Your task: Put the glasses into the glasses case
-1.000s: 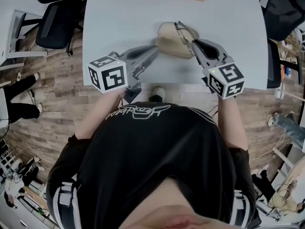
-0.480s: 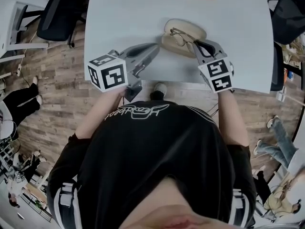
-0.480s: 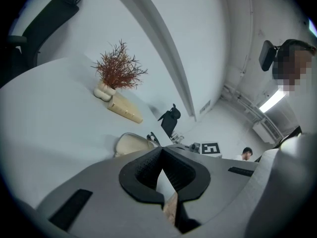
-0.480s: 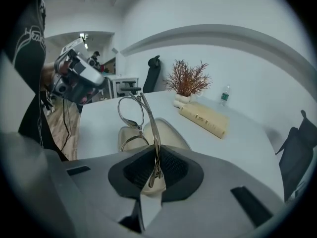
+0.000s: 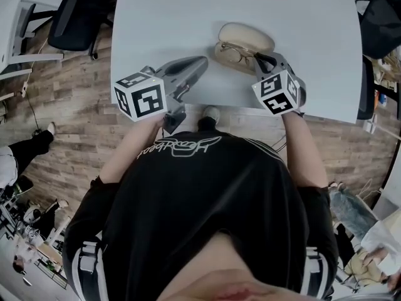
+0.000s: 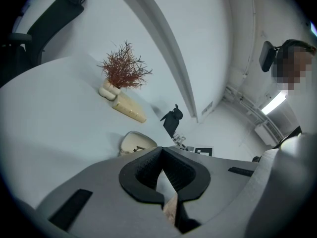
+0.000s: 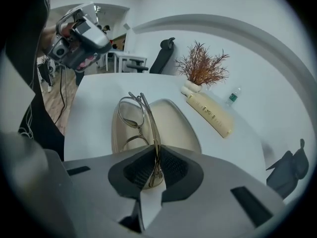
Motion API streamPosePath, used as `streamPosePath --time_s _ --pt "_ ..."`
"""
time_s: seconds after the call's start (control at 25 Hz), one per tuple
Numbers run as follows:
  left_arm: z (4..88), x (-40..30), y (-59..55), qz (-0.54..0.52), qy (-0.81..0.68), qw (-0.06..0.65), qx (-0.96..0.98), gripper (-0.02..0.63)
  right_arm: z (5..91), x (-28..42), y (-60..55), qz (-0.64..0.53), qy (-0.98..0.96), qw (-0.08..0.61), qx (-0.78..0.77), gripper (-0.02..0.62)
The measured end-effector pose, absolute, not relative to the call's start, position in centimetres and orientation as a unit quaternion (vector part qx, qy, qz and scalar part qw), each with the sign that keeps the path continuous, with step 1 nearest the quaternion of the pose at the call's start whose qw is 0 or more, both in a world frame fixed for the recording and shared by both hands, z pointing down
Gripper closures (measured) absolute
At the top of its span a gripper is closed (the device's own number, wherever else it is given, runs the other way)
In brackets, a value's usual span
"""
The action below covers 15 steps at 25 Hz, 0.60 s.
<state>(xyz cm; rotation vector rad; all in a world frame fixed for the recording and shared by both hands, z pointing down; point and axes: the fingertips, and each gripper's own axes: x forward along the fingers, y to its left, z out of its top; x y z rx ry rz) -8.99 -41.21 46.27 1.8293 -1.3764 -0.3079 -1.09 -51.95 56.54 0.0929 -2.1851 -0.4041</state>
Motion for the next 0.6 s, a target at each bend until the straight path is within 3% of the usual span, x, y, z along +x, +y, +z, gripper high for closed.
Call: streamPosePath --time_s 0.6 --pt "46.7 -10.2 -40.5 -0.136 -0.552 0.407 0.715 0.600 59.3 -1.6 -52.0 -0.236 -0.821 0.519 0.031 0.566"
